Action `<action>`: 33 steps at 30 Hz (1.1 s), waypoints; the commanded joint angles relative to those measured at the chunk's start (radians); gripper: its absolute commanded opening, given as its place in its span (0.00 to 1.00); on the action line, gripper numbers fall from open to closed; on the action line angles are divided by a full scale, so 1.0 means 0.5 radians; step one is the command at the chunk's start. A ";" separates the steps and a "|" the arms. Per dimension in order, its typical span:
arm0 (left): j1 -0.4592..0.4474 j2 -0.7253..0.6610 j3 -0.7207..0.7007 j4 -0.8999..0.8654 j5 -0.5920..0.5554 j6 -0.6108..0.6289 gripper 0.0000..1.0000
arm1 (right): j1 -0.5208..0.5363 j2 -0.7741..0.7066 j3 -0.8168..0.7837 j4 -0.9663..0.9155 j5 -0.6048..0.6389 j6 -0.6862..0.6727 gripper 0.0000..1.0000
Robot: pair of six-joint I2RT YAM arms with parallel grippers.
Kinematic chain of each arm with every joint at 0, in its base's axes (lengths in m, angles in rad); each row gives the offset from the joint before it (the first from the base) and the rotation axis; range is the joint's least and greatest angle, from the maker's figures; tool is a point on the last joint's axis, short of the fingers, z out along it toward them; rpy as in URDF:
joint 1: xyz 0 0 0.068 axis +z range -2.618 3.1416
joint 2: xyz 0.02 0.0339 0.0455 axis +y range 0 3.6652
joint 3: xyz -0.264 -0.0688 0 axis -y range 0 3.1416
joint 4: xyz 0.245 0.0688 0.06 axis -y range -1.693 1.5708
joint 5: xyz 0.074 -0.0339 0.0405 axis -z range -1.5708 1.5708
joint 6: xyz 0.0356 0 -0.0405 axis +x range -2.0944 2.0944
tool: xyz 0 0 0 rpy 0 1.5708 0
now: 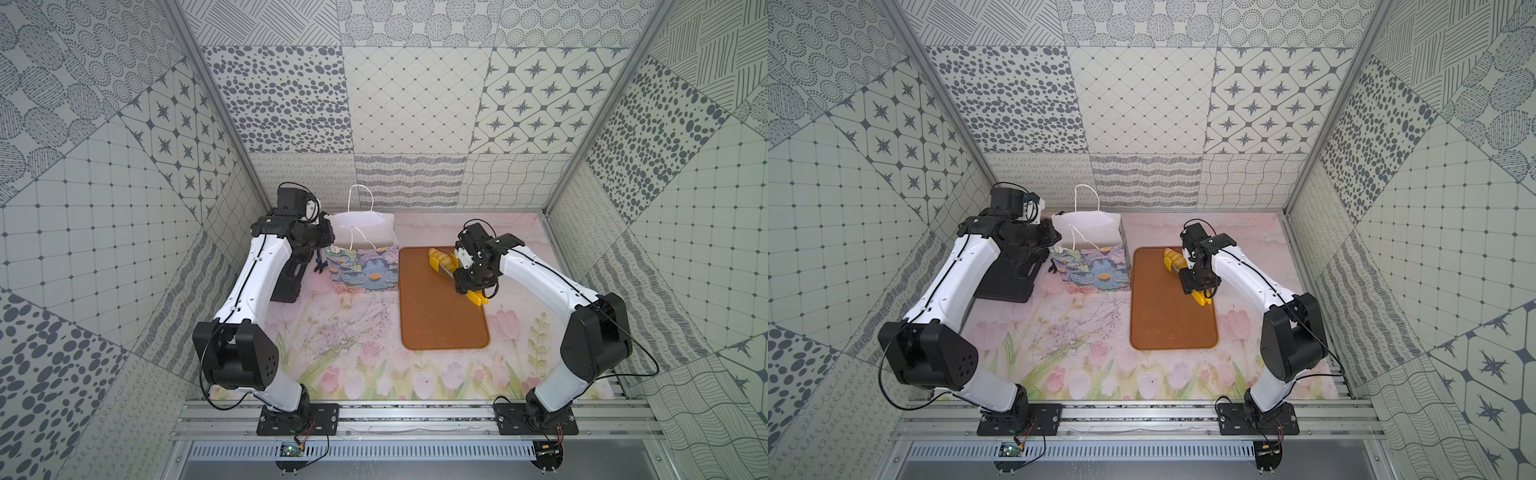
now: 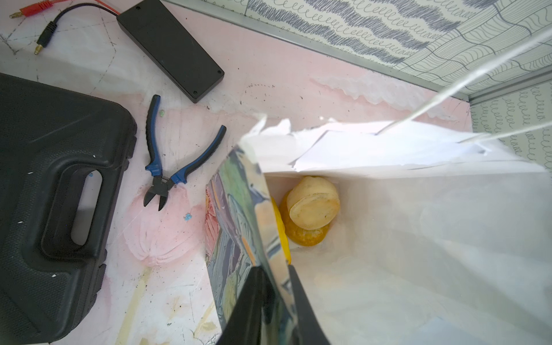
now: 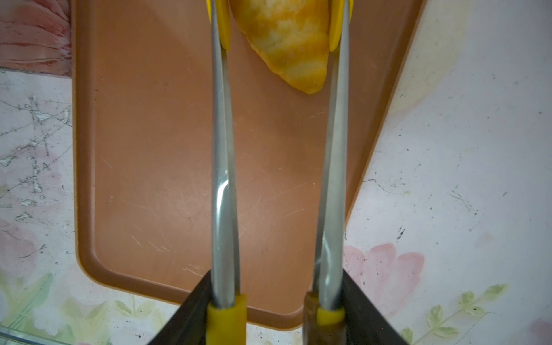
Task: Pack bread into a paper bag
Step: Pick up the fake bread from the plate.
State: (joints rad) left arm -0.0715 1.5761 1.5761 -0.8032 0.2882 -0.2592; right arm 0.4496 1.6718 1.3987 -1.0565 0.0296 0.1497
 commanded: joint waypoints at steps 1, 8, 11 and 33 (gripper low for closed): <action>-0.003 0.013 0.030 -0.001 0.035 0.032 0.16 | 0.009 0.013 0.056 0.074 0.013 -0.008 0.62; 0.001 0.008 0.032 -0.001 0.028 0.032 0.16 | 0.025 0.042 0.053 0.097 0.031 -0.014 0.62; -0.002 0.000 0.030 -0.006 0.025 0.034 0.16 | 0.033 0.058 0.053 0.101 0.039 -0.015 0.62; -0.001 -0.010 0.023 -0.008 0.022 0.029 0.16 | 0.046 0.000 0.016 0.109 0.093 -0.021 0.57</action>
State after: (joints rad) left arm -0.0715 1.5764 1.5761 -0.8032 0.3004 -0.2592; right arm 0.4664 1.7046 1.3987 -1.0370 0.0578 0.1455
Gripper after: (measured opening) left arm 0.160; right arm 0.573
